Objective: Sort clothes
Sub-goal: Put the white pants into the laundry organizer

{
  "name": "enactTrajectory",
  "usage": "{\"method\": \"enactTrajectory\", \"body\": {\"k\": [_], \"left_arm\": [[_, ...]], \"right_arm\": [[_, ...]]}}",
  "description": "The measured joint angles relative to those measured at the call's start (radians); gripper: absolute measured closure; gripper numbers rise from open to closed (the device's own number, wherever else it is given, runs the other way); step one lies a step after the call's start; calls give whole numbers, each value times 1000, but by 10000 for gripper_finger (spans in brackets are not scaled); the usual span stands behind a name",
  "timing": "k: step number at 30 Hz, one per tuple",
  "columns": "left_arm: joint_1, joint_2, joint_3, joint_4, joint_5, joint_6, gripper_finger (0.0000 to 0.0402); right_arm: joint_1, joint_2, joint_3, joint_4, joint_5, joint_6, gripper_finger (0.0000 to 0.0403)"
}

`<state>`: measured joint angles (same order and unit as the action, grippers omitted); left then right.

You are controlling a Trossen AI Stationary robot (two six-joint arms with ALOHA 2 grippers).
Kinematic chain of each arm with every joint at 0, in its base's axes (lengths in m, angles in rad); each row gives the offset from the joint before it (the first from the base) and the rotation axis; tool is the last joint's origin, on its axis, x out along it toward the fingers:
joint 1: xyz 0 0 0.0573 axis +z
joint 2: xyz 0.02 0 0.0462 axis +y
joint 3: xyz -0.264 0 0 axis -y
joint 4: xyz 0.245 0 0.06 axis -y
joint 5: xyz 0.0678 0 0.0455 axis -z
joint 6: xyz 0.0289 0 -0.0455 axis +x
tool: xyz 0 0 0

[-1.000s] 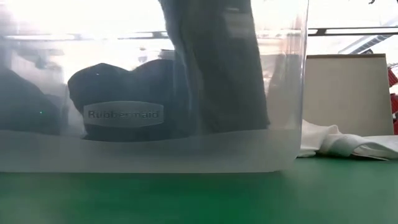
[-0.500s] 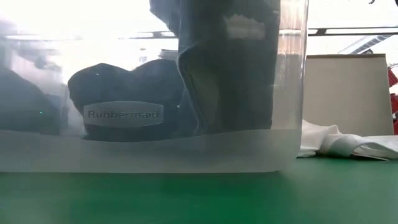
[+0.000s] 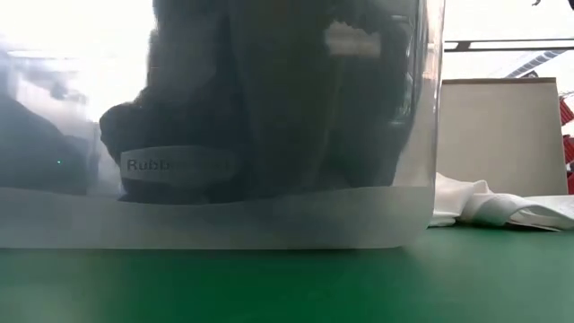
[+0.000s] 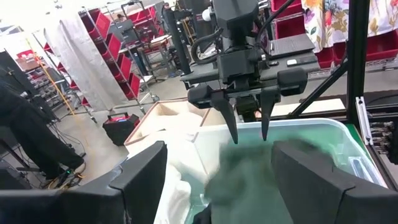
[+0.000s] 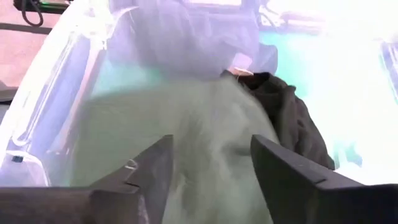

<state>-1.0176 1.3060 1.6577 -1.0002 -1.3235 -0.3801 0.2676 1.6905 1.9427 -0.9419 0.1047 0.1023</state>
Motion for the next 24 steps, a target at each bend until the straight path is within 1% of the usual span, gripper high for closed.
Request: {"method": "enactTrajectory", "body": {"k": [5, 7, 10, 16, 21, 24], "left_arm": [[0, 0, 0, -6, 0, -5, 138], [0, 0, 0, -15, 0, -15, 138], [0, 0, -1, -24, 0, -33, 138], [0, 0, -5, -28, 16, -79, 138], [0, 8, -5, -28, 66, -141, 138], [0, 29, -5, -32, 112, -178, 138]], "right_arm": [[0, 0, 2, 6, 0, -16, 165], [0, 0, 8, 5, 0, -29, 159], [0, 0, 25, 5, 1, -52, 160], [3, -25, 43, 5, 15, -115, 194], [34, -57, 41, -15, 111, -175, 232], [62, -81, 41, -51, 150, -191, 253]]}}
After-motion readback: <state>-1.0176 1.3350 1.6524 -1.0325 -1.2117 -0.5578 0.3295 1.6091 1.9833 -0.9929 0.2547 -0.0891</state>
